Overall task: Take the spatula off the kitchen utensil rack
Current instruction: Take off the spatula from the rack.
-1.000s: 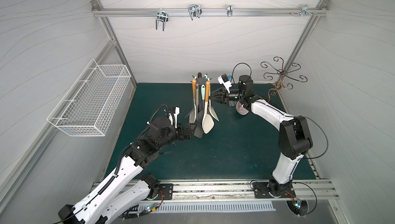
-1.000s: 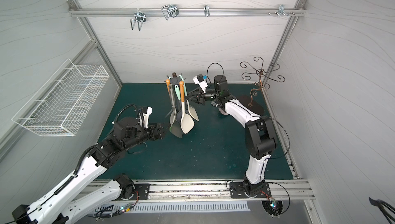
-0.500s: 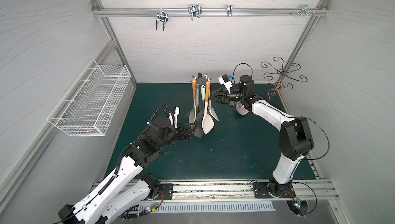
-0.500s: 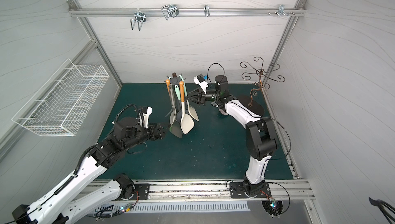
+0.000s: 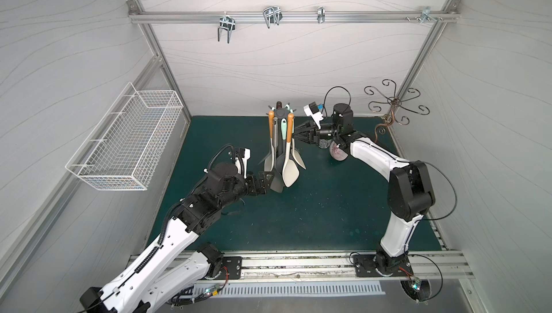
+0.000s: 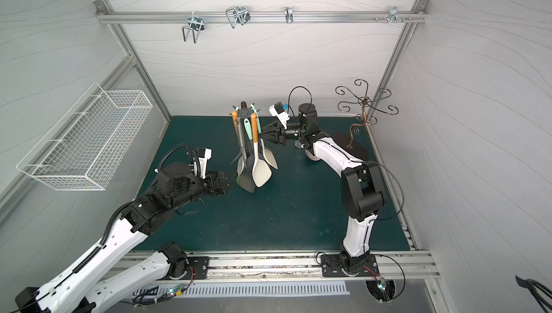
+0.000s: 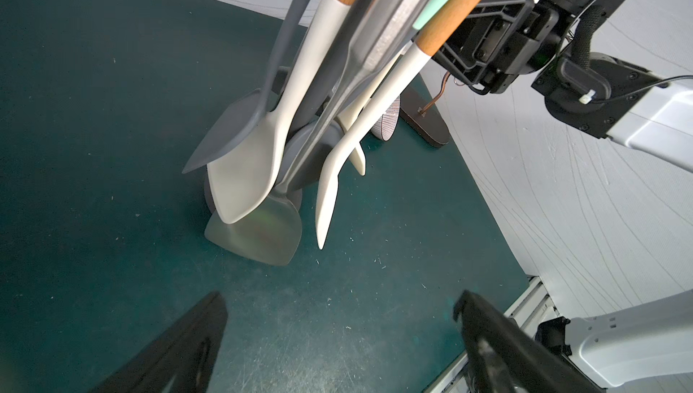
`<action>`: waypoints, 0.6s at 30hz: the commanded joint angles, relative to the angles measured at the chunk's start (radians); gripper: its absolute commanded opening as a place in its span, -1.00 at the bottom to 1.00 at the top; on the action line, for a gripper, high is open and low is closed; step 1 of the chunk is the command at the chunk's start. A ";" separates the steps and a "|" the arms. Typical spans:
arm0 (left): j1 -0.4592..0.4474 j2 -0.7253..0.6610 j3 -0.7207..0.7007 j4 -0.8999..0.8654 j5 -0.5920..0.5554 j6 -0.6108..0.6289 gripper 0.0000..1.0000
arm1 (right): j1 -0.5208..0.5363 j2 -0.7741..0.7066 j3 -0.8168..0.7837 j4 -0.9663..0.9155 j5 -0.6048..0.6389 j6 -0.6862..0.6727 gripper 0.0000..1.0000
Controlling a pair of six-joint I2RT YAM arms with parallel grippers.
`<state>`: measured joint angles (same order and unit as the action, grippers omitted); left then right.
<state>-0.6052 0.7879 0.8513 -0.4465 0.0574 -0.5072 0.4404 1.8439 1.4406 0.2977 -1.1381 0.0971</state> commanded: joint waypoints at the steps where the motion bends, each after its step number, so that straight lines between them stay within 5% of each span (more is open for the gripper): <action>1: -0.003 -0.004 0.039 0.008 -0.019 0.016 1.00 | 0.009 0.022 0.026 -0.035 0.000 -0.023 -0.37; 18: -0.004 0.005 0.036 0.020 -0.019 0.017 1.00 | -0.005 -0.126 -0.073 -0.054 0.053 -0.061 -0.81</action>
<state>-0.6052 0.7925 0.8516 -0.4469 0.0551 -0.5041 0.4435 1.7695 1.3769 0.2543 -1.1076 0.0280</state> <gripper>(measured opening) 0.998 0.153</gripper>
